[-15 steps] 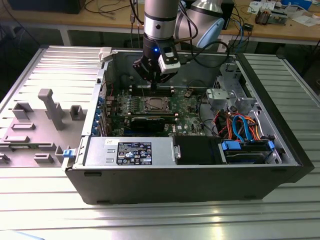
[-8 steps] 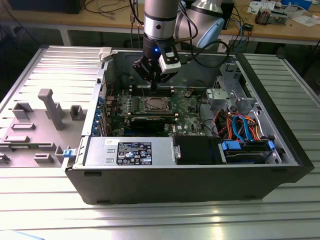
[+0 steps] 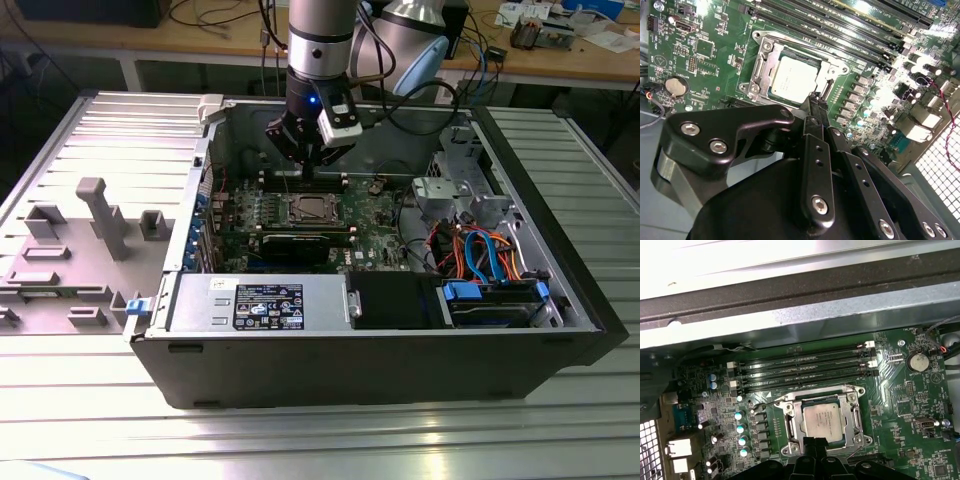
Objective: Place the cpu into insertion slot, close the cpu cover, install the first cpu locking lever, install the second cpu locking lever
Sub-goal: 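Install the first cpu locking lever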
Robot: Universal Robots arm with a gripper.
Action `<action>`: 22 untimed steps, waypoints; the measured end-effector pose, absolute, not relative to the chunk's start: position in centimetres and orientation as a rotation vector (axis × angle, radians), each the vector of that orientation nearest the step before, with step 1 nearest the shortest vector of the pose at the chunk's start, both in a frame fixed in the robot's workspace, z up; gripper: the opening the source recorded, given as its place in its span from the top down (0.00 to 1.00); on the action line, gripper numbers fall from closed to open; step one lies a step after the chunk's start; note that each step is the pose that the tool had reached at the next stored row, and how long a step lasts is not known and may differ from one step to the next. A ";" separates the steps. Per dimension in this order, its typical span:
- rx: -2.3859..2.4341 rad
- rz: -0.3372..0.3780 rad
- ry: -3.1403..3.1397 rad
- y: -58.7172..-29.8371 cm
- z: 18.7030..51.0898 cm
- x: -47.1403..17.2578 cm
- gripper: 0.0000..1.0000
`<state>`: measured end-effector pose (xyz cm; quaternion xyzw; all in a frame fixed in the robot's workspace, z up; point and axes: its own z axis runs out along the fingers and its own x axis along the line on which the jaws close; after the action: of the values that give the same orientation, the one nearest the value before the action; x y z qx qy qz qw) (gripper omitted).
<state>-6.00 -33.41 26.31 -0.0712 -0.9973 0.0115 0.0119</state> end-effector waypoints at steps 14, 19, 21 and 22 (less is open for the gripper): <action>-0.217 0.035 -3.110 -33.4 26.3 -6.0 0.89; -0.209 0.035 -3.111 -33.4 26.3 -6.0 0.89; -0.205 0.035 -3.111 -33.4 26.3 -6.0 0.89; -0.203 0.036 -3.111 -33.4 26.3 -6.0 0.89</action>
<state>-5.96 -33.41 26.31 -0.0651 -0.9977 0.0114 0.0119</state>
